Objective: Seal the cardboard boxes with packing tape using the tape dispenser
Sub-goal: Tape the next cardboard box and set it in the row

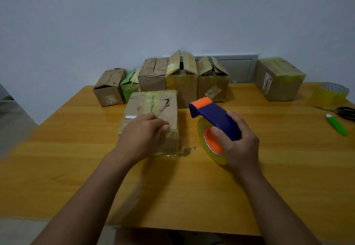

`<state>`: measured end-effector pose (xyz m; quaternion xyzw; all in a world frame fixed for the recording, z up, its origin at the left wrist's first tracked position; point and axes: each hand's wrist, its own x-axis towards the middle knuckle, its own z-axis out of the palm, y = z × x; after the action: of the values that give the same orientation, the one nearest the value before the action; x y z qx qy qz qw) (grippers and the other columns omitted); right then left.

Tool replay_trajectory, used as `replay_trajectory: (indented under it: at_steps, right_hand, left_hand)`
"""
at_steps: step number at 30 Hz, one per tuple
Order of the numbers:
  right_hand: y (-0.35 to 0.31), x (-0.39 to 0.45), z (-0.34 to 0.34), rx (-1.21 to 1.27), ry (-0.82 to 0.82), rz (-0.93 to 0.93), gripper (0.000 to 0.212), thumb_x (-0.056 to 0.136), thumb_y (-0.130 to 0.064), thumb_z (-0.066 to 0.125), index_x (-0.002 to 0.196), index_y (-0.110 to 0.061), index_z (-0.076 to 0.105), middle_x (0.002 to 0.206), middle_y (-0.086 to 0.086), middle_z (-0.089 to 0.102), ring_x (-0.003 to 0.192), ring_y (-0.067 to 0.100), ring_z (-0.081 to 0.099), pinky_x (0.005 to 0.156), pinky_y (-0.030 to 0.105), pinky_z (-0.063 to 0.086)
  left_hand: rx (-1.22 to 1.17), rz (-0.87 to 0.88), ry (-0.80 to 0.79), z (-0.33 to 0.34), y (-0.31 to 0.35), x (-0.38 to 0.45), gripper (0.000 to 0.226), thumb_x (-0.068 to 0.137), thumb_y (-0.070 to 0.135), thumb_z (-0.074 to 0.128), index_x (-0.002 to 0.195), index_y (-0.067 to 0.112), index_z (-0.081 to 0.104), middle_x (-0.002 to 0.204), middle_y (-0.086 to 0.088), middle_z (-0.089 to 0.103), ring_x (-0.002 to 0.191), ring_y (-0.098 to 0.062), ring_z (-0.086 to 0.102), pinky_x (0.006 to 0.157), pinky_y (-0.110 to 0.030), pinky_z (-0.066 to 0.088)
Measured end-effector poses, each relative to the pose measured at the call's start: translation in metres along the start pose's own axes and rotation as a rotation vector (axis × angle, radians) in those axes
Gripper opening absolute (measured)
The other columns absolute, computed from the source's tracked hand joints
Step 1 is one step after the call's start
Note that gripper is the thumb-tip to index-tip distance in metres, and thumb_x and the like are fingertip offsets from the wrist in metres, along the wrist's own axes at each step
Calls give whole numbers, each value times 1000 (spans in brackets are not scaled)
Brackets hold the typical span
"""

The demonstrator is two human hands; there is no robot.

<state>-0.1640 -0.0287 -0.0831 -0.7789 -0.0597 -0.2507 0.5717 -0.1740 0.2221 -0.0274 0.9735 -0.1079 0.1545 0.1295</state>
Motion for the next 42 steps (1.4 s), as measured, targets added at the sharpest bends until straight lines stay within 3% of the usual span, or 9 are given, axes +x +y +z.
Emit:
replay_trajectory:
  at_steps: [4, 9, 14, 17, 20, 27, 35, 40, 42]
  right_hand:
    - [0, 0, 1, 2, -6, -12, 67, 78, -46, 74, 137, -26, 51, 122, -12, 52, 103, -6, 53, 71, 8, 46]
    - [0, -2, -1, 46, -11, -18, 68, 75, -47, 69, 137, -24, 51, 117, -16, 52, 102, -13, 52, 72, 5, 47]
    - [0, -3, -1, 44, -3, -23, 67, 75, -49, 69, 136, -27, 51, 118, -15, 52, 101, -10, 53, 70, 8, 48]
    - [1, -3, -1, 48, -6, -24, 68, 76, -47, 72, 137, -26, 50, 118, -14, 52, 101, -14, 52, 70, 6, 47]
    - [1, -3, -1, 45, -7, -34, 67, 79, -45, 75, 138, -25, 49, 119, -14, 51, 102, -16, 50, 71, 6, 48]
    - [2, -4, -2, 54, -16, -32, 62, 81, -36, 75, 137, -28, 49, 113, -32, 45, 101, -14, 52, 70, 9, 50]
    - [4, -4, -2, 65, -21, -35, 62, 81, -38, 76, 137, -29, 49, 114, -31, 45, 102, -14, 51, 71, 9, 50]
    - [5, -4, -3, 66, -24, -32, 64, 81, -43, 74, 137, -30, 48, 117, -20, 50, 104, -8, 54, 70, 12, 51]
    - [4, -4, -3, 63, -29, -27, 64, 81, -43, 74, 137, -32, 47, 116, -24, 49, 104, -9, 53, 70, 12, 50]
  left_hand:
    - [17, 54, 1, -1, -4, 4, 31, 96, 43, 50, 116, 29, 69, 107, 7, 63, 102, -16, 53, 68, -31, 41]
    - [185, 256, 71, -1, -7, 4, 31, 84, 45, 65, 100, 20, 75, 91, 0, 68, 81, -23, 62, 58, -27, 38]
    - [196, 288, 98, 1, -7, 4, 41, 84, 52, 54, 100, 19, 74, 89, 0, 67, 79, -22, 61, 56, -28, 40]
    - [168, 225, 55, 0, -6, 5, 59, 83, 71, 42, 107, 25, 70, 95, 5, 64, 85, -16, 56, 57, -25, 31]
    - [129, 126, 41, 1, -1, 7, 70, 84, 79, 26, 103, 28, 70, 95, 8, 61, 87, -11, 53, 57, -25, 36]
    - [182, -131, 129, 12, 31, 14, 41, 90, 62, 45, 80, 24, 57, 82, 5, 53, 81, -13, 47, 55, -28, 31]
    - [259, 39, 109, 11, 20, 9, 55, 82, 74, 40, 92, 22, 57, 90, 4, 52, 83, -12, 44, 62, -27, 31]
    - [266, 159, 179, 15, 15, 9, 67, 80, 75, 34, 83, 15, 64, 79, -4, 59, 70, -19, 50, 55, -27, 30]
    - [258, 171, 196, 15, 14, 7, 66, 80, 75, 35, 83, 16, 64, 79, -3, 59, 70, -19, 51, 55, -27, 31]
